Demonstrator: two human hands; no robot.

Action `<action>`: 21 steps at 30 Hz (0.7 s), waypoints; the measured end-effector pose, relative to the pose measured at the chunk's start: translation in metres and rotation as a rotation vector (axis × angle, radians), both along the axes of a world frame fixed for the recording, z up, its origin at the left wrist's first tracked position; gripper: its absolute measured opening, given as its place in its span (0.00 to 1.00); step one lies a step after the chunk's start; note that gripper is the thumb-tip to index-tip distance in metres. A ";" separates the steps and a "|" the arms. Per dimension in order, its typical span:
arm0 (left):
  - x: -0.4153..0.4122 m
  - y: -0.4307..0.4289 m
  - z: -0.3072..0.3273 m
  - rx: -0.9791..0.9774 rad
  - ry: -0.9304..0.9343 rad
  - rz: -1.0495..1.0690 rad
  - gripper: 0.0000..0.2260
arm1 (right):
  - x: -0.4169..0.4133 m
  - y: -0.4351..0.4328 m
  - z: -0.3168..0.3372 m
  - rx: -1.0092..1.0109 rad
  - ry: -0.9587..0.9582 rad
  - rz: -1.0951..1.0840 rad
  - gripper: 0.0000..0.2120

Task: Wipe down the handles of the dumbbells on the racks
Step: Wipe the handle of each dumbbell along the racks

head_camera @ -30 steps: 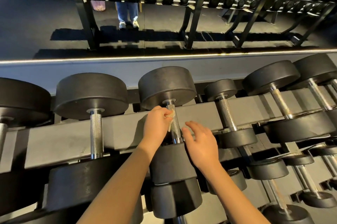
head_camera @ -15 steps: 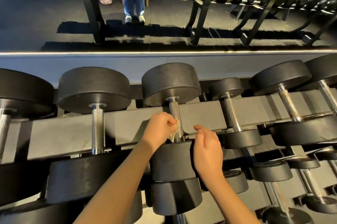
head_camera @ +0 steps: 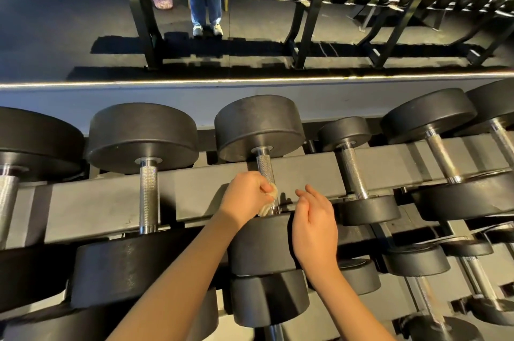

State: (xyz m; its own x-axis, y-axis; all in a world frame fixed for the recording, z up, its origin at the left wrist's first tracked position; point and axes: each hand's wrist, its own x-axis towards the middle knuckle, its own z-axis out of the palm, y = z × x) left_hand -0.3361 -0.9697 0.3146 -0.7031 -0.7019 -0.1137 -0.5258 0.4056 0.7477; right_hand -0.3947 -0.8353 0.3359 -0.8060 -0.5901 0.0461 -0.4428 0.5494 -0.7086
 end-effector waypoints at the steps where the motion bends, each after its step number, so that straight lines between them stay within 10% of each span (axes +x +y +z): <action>1: 0.001 0.000 0.001 0.005 -0.036 -0.043 0.05 | 0.000 0.000 0.000 0.000 -0.002 -0.001 0.27; 13: -0.018 -0.018 0.016 -0.180 0.157 0.220 0.08 | -0.001 0.002 0.000 0.019 0.001 0.003 0.16; 21: -0.007 -0.004 0.009 -0.175 0.038 -0.003 0.05 | -0.001 0.001 0.000 -0.022 0.028 0.001 0.20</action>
State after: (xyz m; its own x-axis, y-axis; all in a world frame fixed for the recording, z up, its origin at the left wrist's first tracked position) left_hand -0.3430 -0.9737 0.3239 -0.7070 -0.7063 0.0365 -0.4970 0.5329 0.6849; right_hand -0.3953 -0.8348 0.3354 -0.8037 -0.5894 0.0819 -0.4633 0.5333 -0.7078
